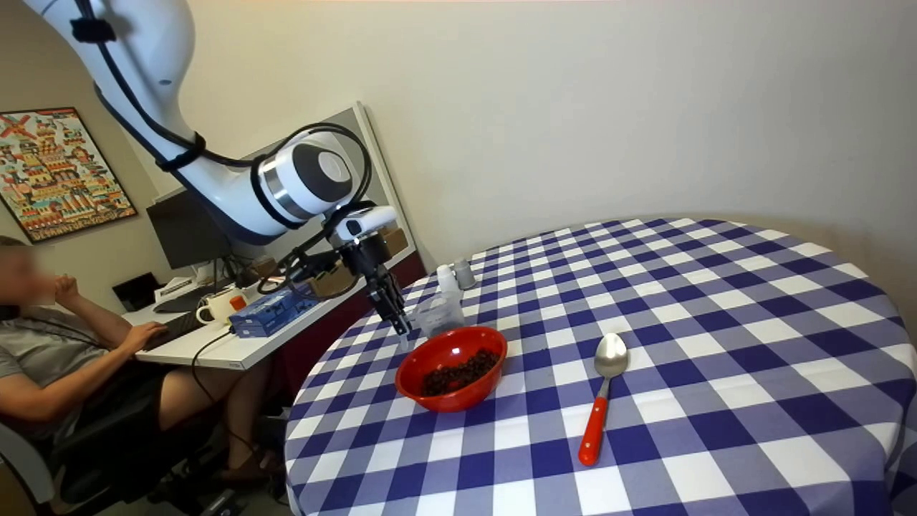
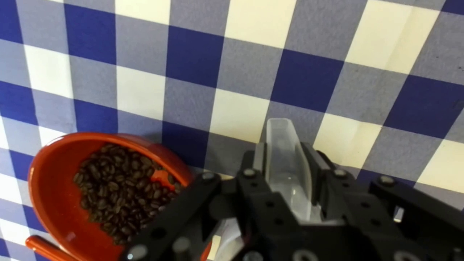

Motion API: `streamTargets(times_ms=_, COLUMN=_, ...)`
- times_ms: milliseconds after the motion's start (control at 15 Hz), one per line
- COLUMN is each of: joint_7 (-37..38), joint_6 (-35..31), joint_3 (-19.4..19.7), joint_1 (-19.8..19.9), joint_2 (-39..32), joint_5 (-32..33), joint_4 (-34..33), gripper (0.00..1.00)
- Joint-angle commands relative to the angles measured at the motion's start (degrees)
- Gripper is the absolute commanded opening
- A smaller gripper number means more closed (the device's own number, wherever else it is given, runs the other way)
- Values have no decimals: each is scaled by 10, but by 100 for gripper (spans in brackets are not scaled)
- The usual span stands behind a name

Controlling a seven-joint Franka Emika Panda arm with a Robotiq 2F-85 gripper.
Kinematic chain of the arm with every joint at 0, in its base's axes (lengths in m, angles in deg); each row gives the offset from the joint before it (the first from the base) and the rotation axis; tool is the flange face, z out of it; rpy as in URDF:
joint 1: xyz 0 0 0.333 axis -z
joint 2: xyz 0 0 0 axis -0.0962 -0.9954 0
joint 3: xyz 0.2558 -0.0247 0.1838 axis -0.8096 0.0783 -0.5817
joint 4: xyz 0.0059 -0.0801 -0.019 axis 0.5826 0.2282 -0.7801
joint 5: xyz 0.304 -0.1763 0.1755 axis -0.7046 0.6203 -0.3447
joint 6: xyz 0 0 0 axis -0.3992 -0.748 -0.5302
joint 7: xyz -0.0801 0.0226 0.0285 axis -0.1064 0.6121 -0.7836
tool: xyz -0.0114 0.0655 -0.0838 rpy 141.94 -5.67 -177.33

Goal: Pick the cup and pour its contents in the bowl

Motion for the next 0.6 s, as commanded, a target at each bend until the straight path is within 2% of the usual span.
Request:
streamTargets(times_ms=0, joint_7=-35, joint_6=-8, joint_3=-1, joint_1=-1, joint_2=-1, joint_5=-27, joint_4=-14, gripper=6)
streamTargets(times_ms=333, joint_7=-148, joint_6=-30, joint_3=-26, joint_1=22, joint_2=13, joint_5=-93, joint_4=-18, gripper=6)
streamTargets(times_ms=533, joint_7=-247, joint_6=-24, joint_3=-56, joint_1=51, joint_2=22, joint_5=-184, joint_4=-17, gripper=6)
